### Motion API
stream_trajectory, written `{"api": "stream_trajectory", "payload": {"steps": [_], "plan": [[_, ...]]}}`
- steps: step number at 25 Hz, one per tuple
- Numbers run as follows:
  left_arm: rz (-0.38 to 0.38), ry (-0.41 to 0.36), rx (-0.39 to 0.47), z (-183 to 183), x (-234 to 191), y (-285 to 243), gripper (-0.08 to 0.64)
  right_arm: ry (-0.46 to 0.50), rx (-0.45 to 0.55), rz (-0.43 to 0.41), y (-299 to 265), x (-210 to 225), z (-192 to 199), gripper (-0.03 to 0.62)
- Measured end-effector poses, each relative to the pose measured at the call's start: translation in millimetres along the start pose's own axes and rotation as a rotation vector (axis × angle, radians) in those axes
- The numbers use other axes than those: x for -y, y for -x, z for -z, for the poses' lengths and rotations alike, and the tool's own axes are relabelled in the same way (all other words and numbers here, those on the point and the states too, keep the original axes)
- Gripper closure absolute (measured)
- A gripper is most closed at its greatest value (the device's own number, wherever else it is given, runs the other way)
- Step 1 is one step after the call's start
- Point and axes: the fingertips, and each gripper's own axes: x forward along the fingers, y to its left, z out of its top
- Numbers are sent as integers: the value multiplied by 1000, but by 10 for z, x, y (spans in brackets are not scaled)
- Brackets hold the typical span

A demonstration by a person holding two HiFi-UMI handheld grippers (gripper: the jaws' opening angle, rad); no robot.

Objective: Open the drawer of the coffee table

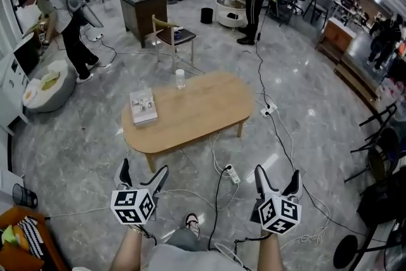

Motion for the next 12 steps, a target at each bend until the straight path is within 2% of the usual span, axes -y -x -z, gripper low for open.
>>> {"api": "stream_trajectory", "payload": {"steps": [5, 12], "plan": [[-1, 5, 5, -270, -128, -690, 3, -11, 16, 12, -712, 10, -189, 5], [18, 5, -4, -477, -161, -1278, 3, -18, -2, 41, -1271, 89, -284, 5]]}}
